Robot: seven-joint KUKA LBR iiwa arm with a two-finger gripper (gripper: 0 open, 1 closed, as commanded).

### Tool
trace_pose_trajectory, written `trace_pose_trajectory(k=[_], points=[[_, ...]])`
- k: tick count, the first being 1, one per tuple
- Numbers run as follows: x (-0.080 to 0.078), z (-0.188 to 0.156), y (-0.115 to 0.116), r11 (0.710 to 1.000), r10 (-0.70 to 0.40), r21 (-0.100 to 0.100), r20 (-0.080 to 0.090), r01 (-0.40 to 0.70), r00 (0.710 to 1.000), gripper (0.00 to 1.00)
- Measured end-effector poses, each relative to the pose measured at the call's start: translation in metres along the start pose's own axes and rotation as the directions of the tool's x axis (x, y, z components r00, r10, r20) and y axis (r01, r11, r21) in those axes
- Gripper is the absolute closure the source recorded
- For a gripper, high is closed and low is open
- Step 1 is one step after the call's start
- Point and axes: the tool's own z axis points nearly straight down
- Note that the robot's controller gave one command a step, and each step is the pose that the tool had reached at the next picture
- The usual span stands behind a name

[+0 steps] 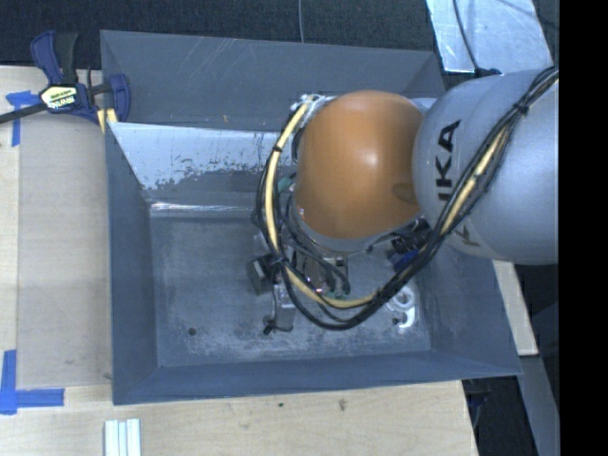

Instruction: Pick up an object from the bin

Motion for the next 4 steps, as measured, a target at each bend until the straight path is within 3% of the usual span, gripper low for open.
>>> trace_pose_trajectory(k=[1, 2, 3, 4], points=[[-0.002, -0.004, -0.001, 1.0, 0.004, -0.002, 0.008, -0.004, 1.0, 0.0], [-0.021, 0.041, -0.042, 0.999, 0.044, -0.003, 0.009, -0.044, 0.999, 0.0], [-0.046, 0.077, -0.056, 1.0, 0.003, 0.0, 0.009, -0.003, 1.0, 0.0], [-0.062, 0.1, -0.054, 1.0, -0.022, -0.002, 0.011, 0.022, 1.0, 0.0]])
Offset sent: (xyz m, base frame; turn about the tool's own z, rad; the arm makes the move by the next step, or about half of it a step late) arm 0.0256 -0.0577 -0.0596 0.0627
